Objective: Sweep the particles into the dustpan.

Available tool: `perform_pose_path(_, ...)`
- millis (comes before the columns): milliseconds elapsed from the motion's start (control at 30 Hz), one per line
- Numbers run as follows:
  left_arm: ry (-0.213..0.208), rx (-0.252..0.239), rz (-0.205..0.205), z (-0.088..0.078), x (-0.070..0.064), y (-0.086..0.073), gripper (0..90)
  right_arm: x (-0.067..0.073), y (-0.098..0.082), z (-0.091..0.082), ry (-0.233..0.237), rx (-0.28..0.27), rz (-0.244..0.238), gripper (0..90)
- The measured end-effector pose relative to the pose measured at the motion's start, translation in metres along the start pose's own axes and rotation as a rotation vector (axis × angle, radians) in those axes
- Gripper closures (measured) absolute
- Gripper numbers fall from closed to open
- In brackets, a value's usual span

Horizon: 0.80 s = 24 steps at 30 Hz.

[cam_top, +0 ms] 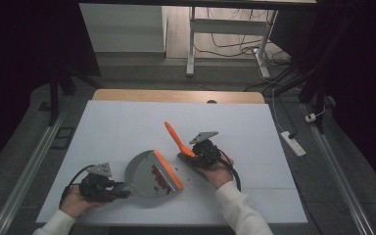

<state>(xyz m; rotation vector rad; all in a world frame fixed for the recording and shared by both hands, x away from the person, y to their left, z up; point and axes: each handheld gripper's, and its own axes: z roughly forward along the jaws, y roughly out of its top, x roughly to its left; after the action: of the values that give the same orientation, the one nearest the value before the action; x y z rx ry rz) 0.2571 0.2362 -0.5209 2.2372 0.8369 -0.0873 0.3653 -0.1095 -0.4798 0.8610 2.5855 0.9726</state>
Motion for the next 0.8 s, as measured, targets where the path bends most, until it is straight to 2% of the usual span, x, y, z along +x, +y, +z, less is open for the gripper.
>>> perform_pose_path(233,0.002,0.02,0.01,0.004,-0.002,0.002,61.4,0.013,0.002,0.003,0.007,0.02,-0.035,70.2)
perform_pose_path(433,0.002,0.024,0.01,0.006,-0.003,0.003,61.5,0.033,0.005,0.007,0.008,0.034,-0.088,70.2)
perform_pose_path(567,0.002,0.024,0.012,0.006,-0.003,0.003,61.5,0.044,0.01,0.011,0.062,0.02,-0.102,70.2)
perform_pose_path(600,0.001,0.023,0.011,0.006,-0.003,0.002,61.5,0.045,0.011,0.011,0.087,0.005,-0.105,70.2)
perform_pose_path(667,0.0,0.024,0.012,0.006,-0.002,0.002,61.5,0.045,0.013,0.009,0.175,-0.034,-0.063,70.2)
perform_pose_path(800,0.002,0.025,0.015,0.007,-0.003,0.002,61.5,0.044,0.015,0.002,0.141,-0.051,-0.073,70.2)
